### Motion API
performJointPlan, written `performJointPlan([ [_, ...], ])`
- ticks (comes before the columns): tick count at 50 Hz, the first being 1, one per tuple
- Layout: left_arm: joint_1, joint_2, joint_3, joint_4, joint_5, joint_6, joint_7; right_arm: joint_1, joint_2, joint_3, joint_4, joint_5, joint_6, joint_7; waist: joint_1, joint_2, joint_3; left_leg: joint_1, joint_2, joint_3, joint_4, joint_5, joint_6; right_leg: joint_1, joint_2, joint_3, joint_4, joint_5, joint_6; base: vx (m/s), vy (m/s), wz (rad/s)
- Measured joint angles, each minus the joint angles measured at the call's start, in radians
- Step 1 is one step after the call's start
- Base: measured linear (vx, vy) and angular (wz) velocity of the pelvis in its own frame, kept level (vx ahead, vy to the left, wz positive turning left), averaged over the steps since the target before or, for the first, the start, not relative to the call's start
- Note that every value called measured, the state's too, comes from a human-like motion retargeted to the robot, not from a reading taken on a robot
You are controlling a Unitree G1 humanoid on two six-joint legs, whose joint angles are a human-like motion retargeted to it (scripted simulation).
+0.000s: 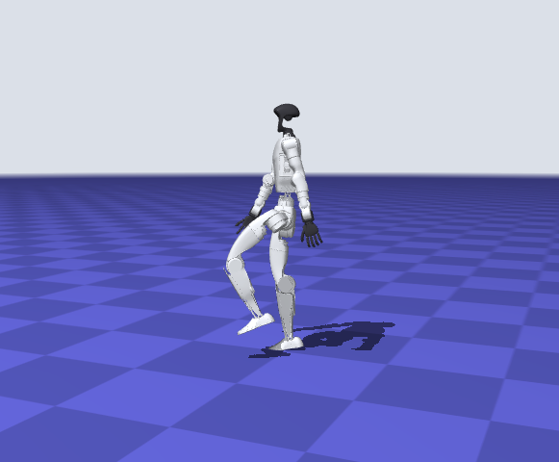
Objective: In place motions
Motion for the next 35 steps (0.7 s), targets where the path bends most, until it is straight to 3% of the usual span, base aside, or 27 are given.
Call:
performJointPlan([
  [5, -0.025, 0.004, 0.016, -0.046, -0.069, -0.011, 0.001, 0.109, -0.012, 0.007, 0.118, 0.006, 0.032, -0.067, -0.077, 0.028, -0.048, 0.297, -0.075, -0.014, -0.413, 0.087, -0.089, 0.011, 0.024, -0.037, -0.015, -0.017, 0.005, 0.12, 0.08, 0.47],
  [8, -0.035, 0.009, 0.017, -0.054, -0.080, -0.022, -0.002, 0.177, -0.015, -0.001, 0.138, 0.019, 0.076, -0.065, -0.131, 0.078, -0.077, 0.489, -0.098, -0.045, -0.732, 0.147, -0.193, 0.014, 0.078, -0.063, -0.017, -0.033, 0.002, 0.13, 0.12, 0.42],
  [10, -0.035, 0.016, 0.011, -0.055, -0.073, -0.023, -0.003, 0.219, -0.015, -0.007, 0.138, 0.030, 0.103, -0.053, -0.165, 0.109, -0.100, 0.594, -0.120, -0.078, -0.910, 0.007, -0.229, 0.010, 0.114, -0.075, -0.014, -0.045, -0.001, 0.14, 0.16, 0.38],
  [13, -0.040, 0.020, 0.002, -0.053, -0.049, -0.013, -0.004, 0.251, -0.022, -0.017, 0.138, 0.040, 0.129, -0.037, -0.218, 0.151, -0.119, 0.697, -0.091, -0.007, -1.108, -0.067, -0.263, 0.014, 0.157, -0.096, -0.016, -0.062, -0.001, 0.10, 0.15, 0.37],
  [18, -0.064, 0.030, -0.020, -0.075, -0.002, -0.009, 0.016, 0.233, -0.038, -0.057, 0.138, 0.023, 0.123, 0.036, -0.261, 0.155, -0.132, 0.697, -0.106, -0.035, -1.200, -0.042, -0.270, -0.001, 0.151, -0.113, -0.015, -0.082, 0.019, 0.00, 0.18, 0.28],
  [23, -0.092, 0.040, -0.032, -0.090, 0.010, -0.012, 0.030, 0.223, -0.056, -0.076, 0.083, -0.041, 0.096, 0.150, -0.238, 0.122, -0.115, 0.685, -0.140, -0.075, -1.170, -0.053, -0.218, -0.005, 0.115, -0.115, -0.003, -0.092, 0.044, 0.04, 0.21, -0.10],
  [27, -0.116, 0.040, -0.024, -0.035, -0.023, -0.013, 0.046, 0.243, -0.057, -0.065, 0.004, -0.108, 0.091, 0.139, -0.198, 0.101, -0.097, 0.718, -0.158, -0.056, -1.173, -0.056, -0.186, -0.006, 0.096, -0.093, 0.040, -0.117, 0.051, 0.06, 0.25, -0.55],
  [32, -0.174, 0.029, -0.025, 0.133, -0.149, 0.016, 0.063, 0.330, -0.048, -0.085, -0.115, -0.257, 0.003, 0.119, -0.222, 0.117, -0.086, 0.747, -0.151, -0.074, -1.176, -0.048, -0.146, -0.051, 0.097, -0.105, 0.198, -0.147, 0.021, 0.06, 0.26, -0.11],
  [35, -0.235, 0.011, -0.100, 0.160, -0.279, 0.028, 0.055, 0.386, -0.058, -0.094, -0.121, -0.273, -0.048, 0.093, -0.199, 0.148, -0.055, 0.763, -0.108, -0.031, -1.164, -0.051, -0.132, -0.152, 0.098, -0.075, 0.449, -0.047, -0.007, -0.07, 0.22, -0.73],
])
